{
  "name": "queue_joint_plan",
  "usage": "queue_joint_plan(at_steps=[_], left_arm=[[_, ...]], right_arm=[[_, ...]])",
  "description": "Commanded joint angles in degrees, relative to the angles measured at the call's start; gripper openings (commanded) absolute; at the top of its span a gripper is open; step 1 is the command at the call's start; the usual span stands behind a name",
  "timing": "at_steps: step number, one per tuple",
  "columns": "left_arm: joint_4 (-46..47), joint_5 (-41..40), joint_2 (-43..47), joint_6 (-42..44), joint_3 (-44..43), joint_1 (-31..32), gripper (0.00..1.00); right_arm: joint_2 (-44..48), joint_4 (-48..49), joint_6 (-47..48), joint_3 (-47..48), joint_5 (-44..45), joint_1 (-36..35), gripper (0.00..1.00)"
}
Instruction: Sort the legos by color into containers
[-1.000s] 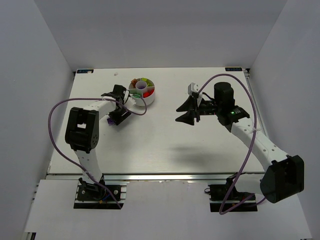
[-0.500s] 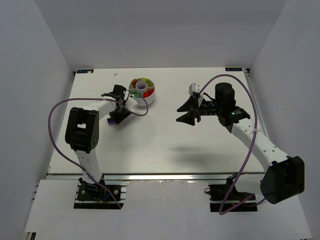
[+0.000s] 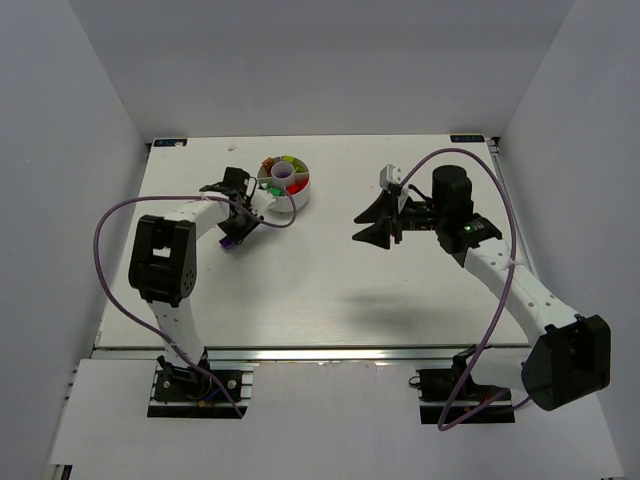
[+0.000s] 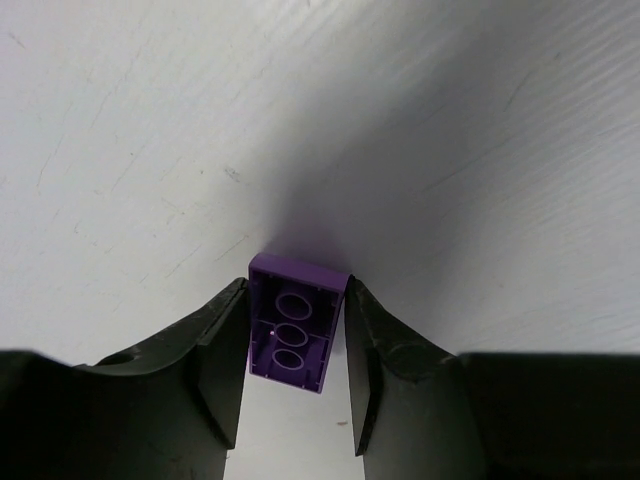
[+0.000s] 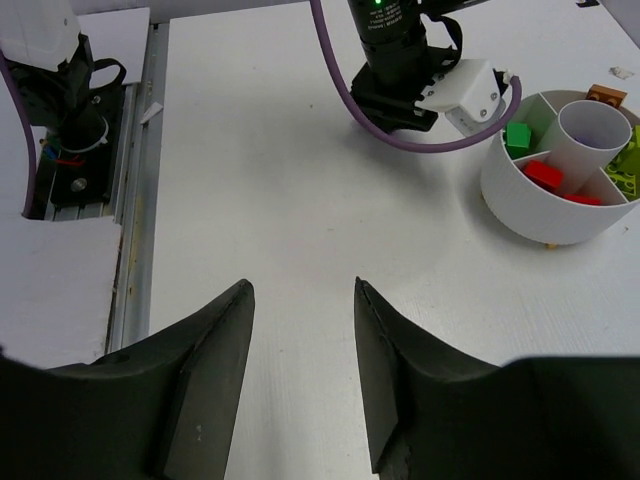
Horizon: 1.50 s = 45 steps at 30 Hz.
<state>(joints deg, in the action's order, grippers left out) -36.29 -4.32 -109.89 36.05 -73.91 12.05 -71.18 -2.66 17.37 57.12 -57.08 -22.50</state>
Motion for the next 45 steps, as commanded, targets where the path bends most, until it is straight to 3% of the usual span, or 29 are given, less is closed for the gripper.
queue_joint_plan(at_steps=[1, 4, 6, 7, 8, 13, 17, 20, 32, 45], left_arm=[[1.3, 8.3, 6.9, -5.2, -3.2, -1.0, 0.00], [4.9, 18.8, 13.0, -11.2, -2.9, -2.6, 0.00], [9.6, 26.1, 16.0, -15.6, -1.8, -3.7, 0.00], [10.8, 28.1, 18.3, -16.5, -1.2, -4.3, 0.00], [12.0, 30.1, 19.3, -17.2, -0.8, -4.3, 0.00], [28.5, 41.4, 24.4, -25.4, 3.5, -4.3, 0.00], [46.7, 43.4, 24.1, -34.8, 6.8, -4.3, 0.00], [53.5, 42.7, 21.6, -39.7, 6.0, -4.2, 0.00], [62.3, 35.4, 11.5, -42.5, 2.8, -2.7, 0.00], [64.7, 29.5, 2.1, -41.8, -1.7, 0.1, 0.00]], right_arm=[[2.4, 4.2, -2.2, -0.9, 0.6, 0.3, 0.50], [2.9, 4.8, -3.4, -1.0, 1.4, 0.4, 0.41], [3.1, 5.4, -4.3, -1.0, 1.3, 0.6, 0.19], [3.2, 5.5, -4.4, -1.0, 0.7, 0.7, 0.01], [3.3, 5.6, -4.6, -1.0, 0.7, 0.8, 0.00], [3.8, 6.2, -5.2, -1.4, 0.9, 1.1, 0.00], [3.7, 6.3, -5.4, -1.5, 0.9, 1.3, 0.00], [3.7, 6.5, -5.6, -1.7, 0.9, 1.7, 0.00], [3.7, 7.0, -5.9, -1.8, 1.0, 2.4, 0.00], [2.8, 6.9, -5.7, -1.8, 1.0, 2.6, 0.00]])
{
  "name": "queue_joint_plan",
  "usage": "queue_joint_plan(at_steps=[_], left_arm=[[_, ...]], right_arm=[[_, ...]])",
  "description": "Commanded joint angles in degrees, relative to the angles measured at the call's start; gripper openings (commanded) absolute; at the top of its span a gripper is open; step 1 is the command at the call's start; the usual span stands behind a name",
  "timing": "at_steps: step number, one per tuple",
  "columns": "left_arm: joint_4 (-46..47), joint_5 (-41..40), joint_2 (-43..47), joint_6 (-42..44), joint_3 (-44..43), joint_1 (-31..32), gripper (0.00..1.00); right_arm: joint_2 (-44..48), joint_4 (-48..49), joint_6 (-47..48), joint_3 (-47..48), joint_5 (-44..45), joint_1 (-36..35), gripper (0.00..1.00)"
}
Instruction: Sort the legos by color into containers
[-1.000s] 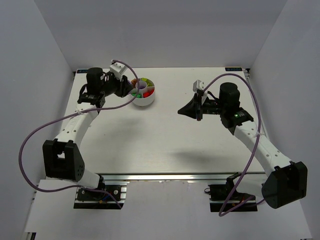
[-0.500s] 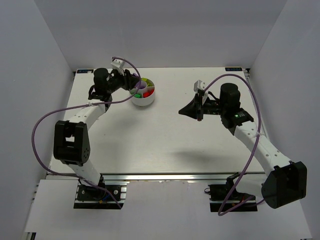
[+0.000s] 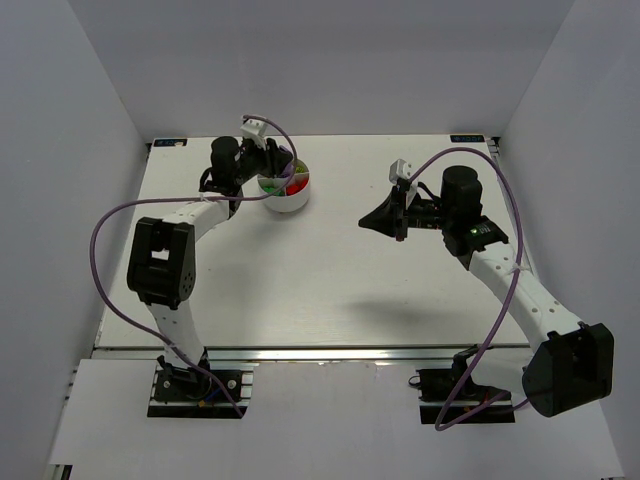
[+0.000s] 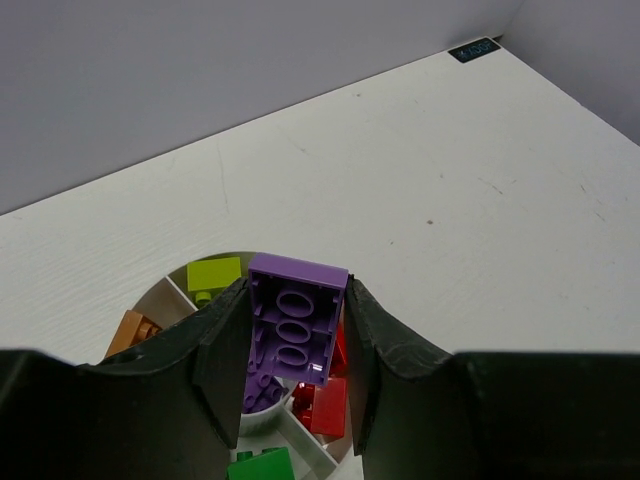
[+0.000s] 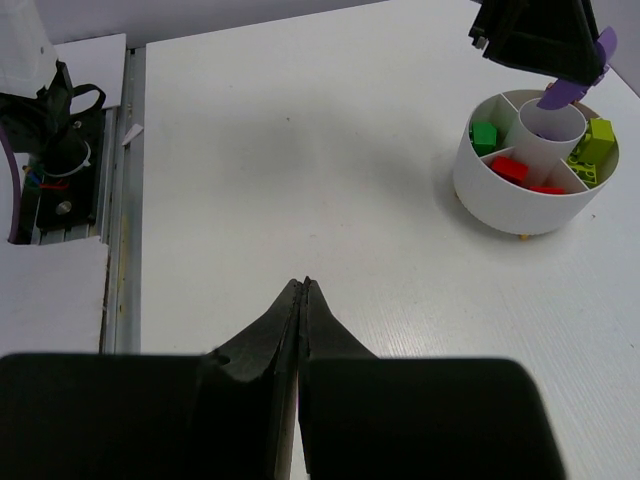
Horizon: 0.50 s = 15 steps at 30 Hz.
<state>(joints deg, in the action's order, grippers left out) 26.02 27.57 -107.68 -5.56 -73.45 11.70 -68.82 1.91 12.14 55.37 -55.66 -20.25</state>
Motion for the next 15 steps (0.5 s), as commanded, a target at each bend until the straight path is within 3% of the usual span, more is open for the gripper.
queue_joint_plan(at_steps=[1, 12, 15], left_arm=[[2.5, -2.5, -0.6, -0.2, -2.2, 0.4, 0.00], [0.4, -5.2, -4.7, 0.9, -5.2, 0.7, 0.00], [-1.6, -6.7, -5.3, 2.2, -5.6, 0.6, 0.10]], right_arm=[[0.4, 2.3, -0.4, -0.1, -0.6, 0.4, 0.00], [0.9, 2.3, -0.5, -0.1, -0.9, 0.5, 0.00], [0.8, 2.2, -0.5, 0.0, -0.9, 0.5, 0.00]])
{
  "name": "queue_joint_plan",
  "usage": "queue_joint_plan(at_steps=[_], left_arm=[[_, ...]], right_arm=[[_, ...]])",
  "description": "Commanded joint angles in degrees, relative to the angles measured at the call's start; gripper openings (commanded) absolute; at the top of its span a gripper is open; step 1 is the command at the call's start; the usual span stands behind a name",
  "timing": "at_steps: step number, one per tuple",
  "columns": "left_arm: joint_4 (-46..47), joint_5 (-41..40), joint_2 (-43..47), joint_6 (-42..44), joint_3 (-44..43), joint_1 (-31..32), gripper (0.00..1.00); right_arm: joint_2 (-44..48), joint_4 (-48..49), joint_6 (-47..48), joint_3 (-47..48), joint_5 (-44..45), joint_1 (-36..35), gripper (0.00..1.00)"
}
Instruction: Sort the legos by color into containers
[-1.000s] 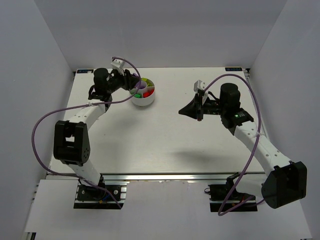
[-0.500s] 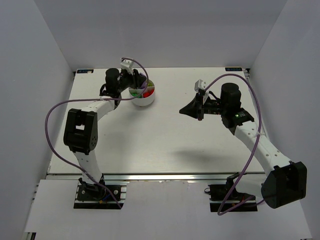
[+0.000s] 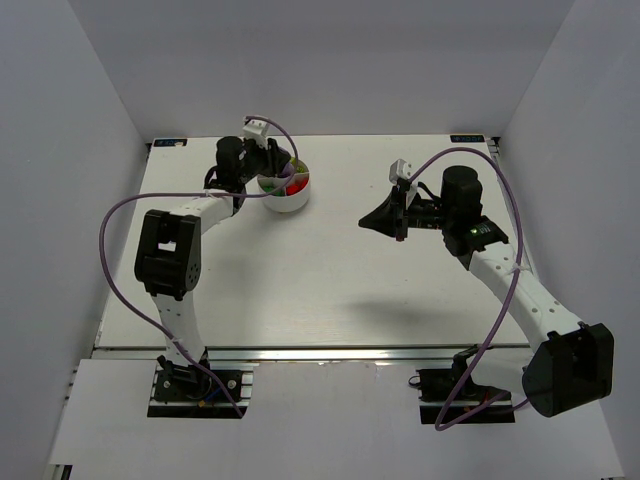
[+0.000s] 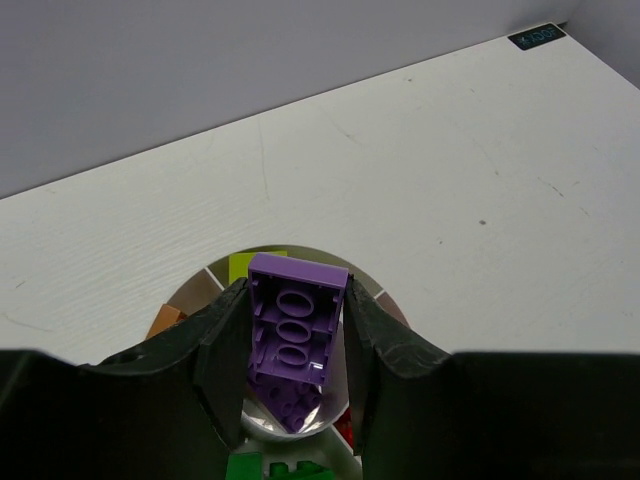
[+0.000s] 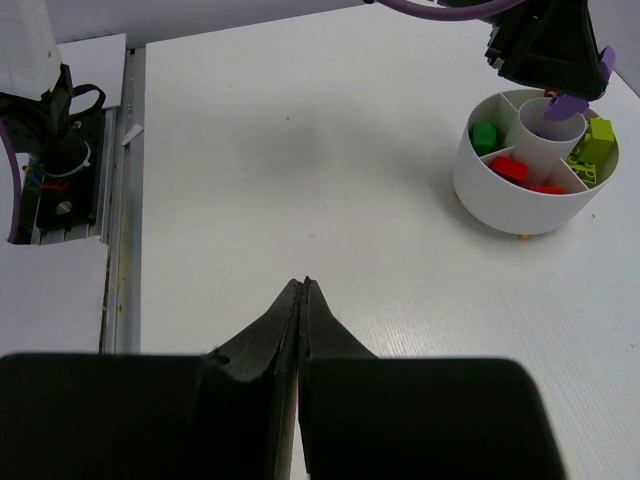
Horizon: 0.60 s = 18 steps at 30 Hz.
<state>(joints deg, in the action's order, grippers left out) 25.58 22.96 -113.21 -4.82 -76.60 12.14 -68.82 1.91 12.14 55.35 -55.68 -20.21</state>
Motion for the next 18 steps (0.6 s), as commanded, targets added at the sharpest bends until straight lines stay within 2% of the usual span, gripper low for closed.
queue_joint_plan(at_steps=[1, 2, 4, 5, 12, 13, 15, 18], left_arm=[[-1.8, -2.5, 0.1, 1.7, -2.5, 0.2, 0.14], [-1.9, -2.7, 0.0, 1.9, -2.4, 0.2, 0.18], [-1.9, -3.6, 0.0, 2.0, -2.2, 0.2, 0.34], [-1.9, -3.7, 0.1, 1.9, -1.9, 0.2, 0.45], [-3.3, -3.8, 0.4, 2.4, -1.6, 0.3, 0.55], [-3.4, -3.9, 0.8, 2.4, -1.6, 0.5, 0.60], [-3.6, -4.0, 1.2, 2.7, -1.5, 0.7, 0.63], [-3.8, -3.9, 2.3, 2.9, -1.5, 1.0, 0.65]], right_arm=[[0.9, 2.2, -0.5, 0.0, -0.9, 0.4, 0.00], [0.9, 2.3, -0.5, 0.0, -0.9, 0.5, 0.00], [0.9, 2.3, -0.5, 0.0, -0.9, 0.4, 0.02], [1.1, 2.2, -0.5, 0.0, -0.8, 0.4, 0.02], [1.4, 2.1, -0.7, 0.1, -0.7, 0.6, 0.06], [1.5, 2.1, -0.8, 0.1, -0.7, 0.7, 0.07], [1.5, 2.0, -0.8, 0.1, -0.7, 0.9, 0.09], [1.5, 2.0, -0.9, 0.2, -0.7, 1.0, 0.12]])
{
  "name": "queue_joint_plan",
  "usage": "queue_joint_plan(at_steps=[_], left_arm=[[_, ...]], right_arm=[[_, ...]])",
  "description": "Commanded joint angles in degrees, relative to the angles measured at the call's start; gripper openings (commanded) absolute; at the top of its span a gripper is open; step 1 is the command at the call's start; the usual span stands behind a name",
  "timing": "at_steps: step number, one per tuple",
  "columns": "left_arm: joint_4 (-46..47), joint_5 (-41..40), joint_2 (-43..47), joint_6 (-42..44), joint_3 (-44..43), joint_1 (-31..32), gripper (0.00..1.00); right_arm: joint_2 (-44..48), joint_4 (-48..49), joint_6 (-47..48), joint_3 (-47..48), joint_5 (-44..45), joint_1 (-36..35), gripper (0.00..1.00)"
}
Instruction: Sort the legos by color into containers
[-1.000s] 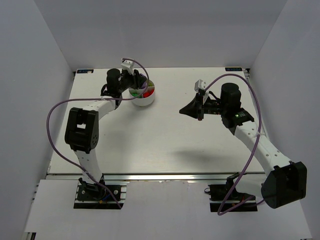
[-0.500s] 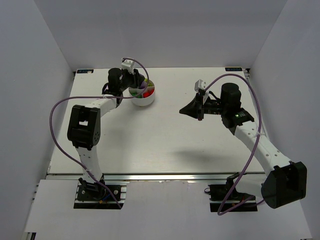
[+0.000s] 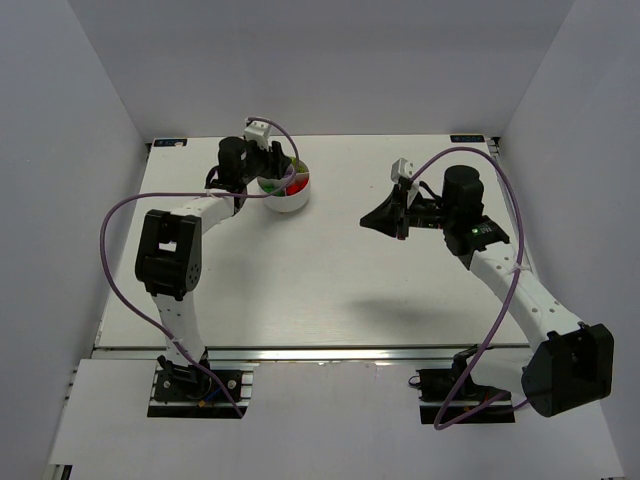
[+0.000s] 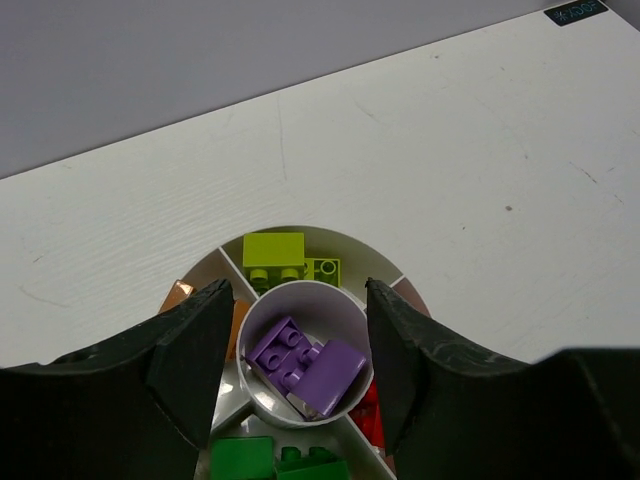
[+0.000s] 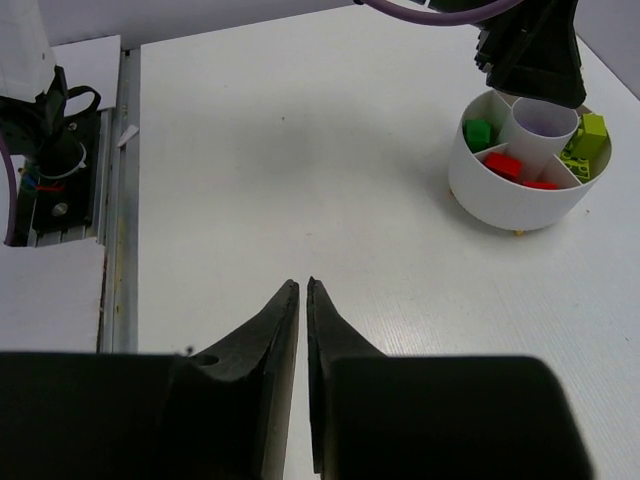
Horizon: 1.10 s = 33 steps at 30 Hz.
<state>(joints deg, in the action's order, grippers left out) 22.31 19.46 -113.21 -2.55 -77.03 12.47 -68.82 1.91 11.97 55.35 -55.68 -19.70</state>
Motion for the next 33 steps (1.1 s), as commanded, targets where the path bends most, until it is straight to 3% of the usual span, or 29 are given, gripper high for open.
queue_joint_plan(at_steps=[1, 5, 6, 7, 8, 14, 15, 16, 20, 27, 33], left_arm=[[-0.8, -0.4, 2.9, 0.6, -1.1, 0.6, 0.66], [-1.4, -0.6, 6.3, -0.1, -0.2, 0.8, 0.66], [-1.5, -0.6, 7.6, -0.4, 0.2, 0.9, 0.66], [-2.2, -0.5, 9.1, -0.9, 1.4, 0.9, 0.66], [-2.6, -0.5, 12.7, -1.4, 2.2, 0.8, 0.66], [-7.4, -0.6, 27.4, -7.2, 12.5, 0.8, 0.72], [-7.6, -0.7, 32.0, -8.0, 14.3, 0.8, 0.90], [-7.5, -1.7, 34.2, -10.1, 16.3, 0.7, 0.98], [-7.4, -1.4, 44.3, -11.9, 26.7, 0.7, 0.98], [-2.8, -0.5, 56.3, -13.4, 39.0, 0.9, 0.98], [-9.3, 0.5, 54.8, -12.6, 36.1, 2.4, 0.98]], right_arm=[[1.6, 2.1, -0.6, 0.2, -0.7, 0.8, 0.14], [2.1, 2.0, -0.7, 0.3, 0.0, 1.2, 0.29], [2.5, 1.9, -0.7, 0.3, 1.4, 1.5, 0.49], [2.6, 1.9, -0.7, -0.1, 2.2, 1.7, 0.78], [3.3, 2.0, -0.6, -0.4, 2.9, 1.9, 0.89], [6.0, 4.4, -9.2, -2.4, 17.9, 3.6, 0.89], [6.3, 2.4, -7.8, -1.9, 20.8, 3.7, 0.89], [7.2, -0.7, -6.5, -1.2, 22.3, 3.6, 0.89], [9.7, -7.2, -4.6, -0.6, 26.7, 3.7, 0.90], [15.4, -5.7, -9.0, -6.8, 28.3, 3.7, 0.89], [16.8, -3.1, -8.3, -13.1, 38.1, 4.0, 0.89]])
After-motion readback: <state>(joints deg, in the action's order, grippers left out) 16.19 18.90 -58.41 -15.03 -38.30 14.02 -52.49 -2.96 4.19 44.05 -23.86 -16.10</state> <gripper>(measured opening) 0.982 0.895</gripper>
